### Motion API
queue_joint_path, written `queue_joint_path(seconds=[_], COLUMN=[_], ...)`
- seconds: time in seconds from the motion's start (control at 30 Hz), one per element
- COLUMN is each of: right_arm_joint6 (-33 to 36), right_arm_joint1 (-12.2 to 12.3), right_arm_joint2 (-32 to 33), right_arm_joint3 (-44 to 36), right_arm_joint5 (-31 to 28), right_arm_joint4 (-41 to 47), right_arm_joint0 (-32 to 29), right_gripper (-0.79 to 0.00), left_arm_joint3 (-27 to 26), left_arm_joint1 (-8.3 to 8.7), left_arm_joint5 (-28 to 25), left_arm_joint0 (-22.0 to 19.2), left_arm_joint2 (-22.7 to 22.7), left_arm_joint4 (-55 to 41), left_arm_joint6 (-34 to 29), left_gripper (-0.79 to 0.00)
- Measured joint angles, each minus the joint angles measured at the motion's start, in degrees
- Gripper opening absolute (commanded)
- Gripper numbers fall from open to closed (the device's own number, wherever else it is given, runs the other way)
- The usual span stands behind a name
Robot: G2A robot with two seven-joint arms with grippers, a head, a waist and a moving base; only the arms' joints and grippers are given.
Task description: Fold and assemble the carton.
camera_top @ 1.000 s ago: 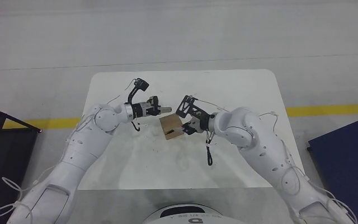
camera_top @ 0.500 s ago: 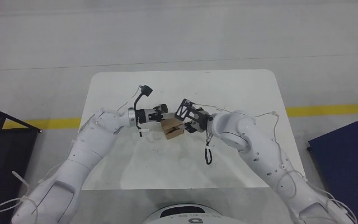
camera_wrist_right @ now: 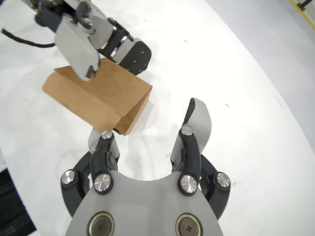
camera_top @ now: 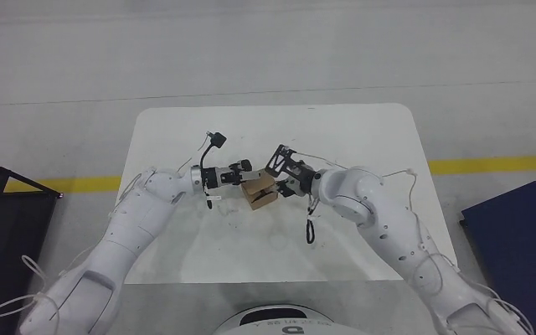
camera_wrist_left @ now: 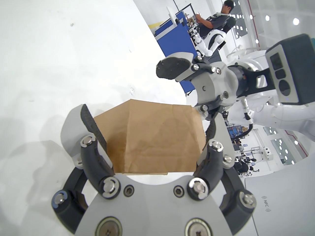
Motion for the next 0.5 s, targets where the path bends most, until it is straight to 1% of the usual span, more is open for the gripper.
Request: queue_joint_path(seconds=[0.1,0.17,0.23,0.33,0.37,0.5], right_arm_joint6=[1.69,1.64,0.81,0.13,-0.22,-2.11], right_arm_joint1=[0.67,0.95,1.17,1.28,1.24,0.93], right_arm_joint2=[2.42,3.69,4.98,5.15,4.83,2.97], right_arm_joint3=[-2.63,-4.33,-5.46,-5.53,-5.31,-3.37], right_arm_joint5=[-2.33,-3.24,-3.48,-2.89,-2.6,-1.23], right_arm_joint4=[3.08,5.29,7.37,5.72,4.85,1.02], right_arm_joint0=[-1.84,-2.9,-3.74,-3.83,-3.71,-2.66], right_gripper=[-0.157,-0.151,-0.166,-0.157,-0.166,-0.16], left_arm_joint3=[-0.01,-0.1,-0.26,-0.13,-0.05,0.33], left_arm_joint1=[0.04,0.05,-0.01,-0.12,-0.15,-0.2], left_arm_joint5=[0.23,0.37,0.4,0.23,0.16,-0.24], left_arm_joint0=[0.08,0.01,-0.17,-0.32,-0.35,-0.29], left_arm_joint2=[-0.09,-0.05,0.13,0.29,0.31,0.39], left_arm_joint4=[0.21,0.45,0.56,0.4,0.33,0.29], left_arm_joint6=[-0.02,-0.3,-0.62,-0.66,-0.65,-0.61], left_gripper=[0.0,0.0,0.0,0.0,0.0,0.0])
